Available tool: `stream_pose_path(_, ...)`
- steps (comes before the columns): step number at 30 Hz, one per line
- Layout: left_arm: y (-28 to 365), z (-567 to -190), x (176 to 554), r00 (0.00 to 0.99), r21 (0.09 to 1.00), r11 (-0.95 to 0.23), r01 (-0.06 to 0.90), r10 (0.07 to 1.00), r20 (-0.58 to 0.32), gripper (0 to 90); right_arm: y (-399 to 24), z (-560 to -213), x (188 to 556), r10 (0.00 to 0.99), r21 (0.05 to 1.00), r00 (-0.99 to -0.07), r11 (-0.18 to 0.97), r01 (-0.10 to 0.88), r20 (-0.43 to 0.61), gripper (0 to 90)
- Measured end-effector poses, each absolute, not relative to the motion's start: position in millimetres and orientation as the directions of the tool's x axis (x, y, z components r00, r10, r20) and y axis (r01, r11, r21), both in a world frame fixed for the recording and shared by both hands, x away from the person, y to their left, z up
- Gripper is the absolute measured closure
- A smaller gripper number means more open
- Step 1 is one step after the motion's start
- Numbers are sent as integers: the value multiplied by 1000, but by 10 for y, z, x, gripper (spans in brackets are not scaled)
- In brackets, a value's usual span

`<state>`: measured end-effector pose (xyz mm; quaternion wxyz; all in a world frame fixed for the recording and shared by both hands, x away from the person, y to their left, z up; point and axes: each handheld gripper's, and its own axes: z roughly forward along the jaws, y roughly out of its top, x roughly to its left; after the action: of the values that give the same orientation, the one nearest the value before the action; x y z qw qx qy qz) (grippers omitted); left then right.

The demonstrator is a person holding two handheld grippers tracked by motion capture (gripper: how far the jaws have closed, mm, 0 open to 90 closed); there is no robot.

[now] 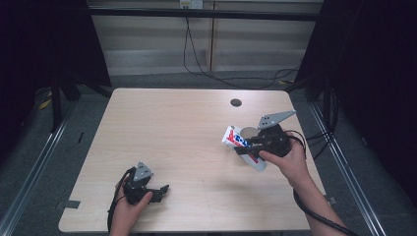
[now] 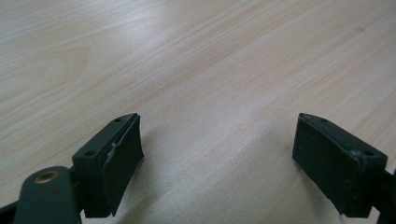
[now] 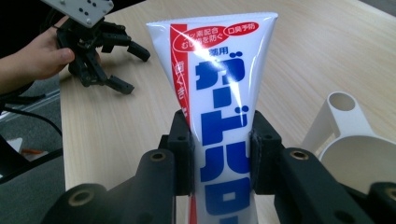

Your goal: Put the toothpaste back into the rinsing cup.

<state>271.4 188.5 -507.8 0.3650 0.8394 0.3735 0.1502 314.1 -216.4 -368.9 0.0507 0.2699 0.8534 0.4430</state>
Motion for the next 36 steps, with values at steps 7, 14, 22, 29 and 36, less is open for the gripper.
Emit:
stream_pose_path(7,1886,-5077,2714,677,724,-456,517,736,-19,157,-2193,-3623,3166,520,802,-839,428,416,158,677)
stream_pose_path(14,1886,-5078,2714,676,724,-456,517,736,-19,157,-2241,-3609,3190,535,808,-829,410,424,163,677)
stream_pose_path(22,1886,-5077,2714,676,724,-456,517,736,-19,157,-2298,-3569,3236,560,829,-811,365,423,167,677)
stream_pose_path(29,1885,-5078,2714,675,725,-455,517,737,-18,157,-2285,-3544,3262,578,846,-800,336,415,163,677)
stream_pose_path(36,1886,-5077,2714,676,725,-456,517,736,-19,157,-2285,-3520,3297,598,870,-786,294,396,156,676)
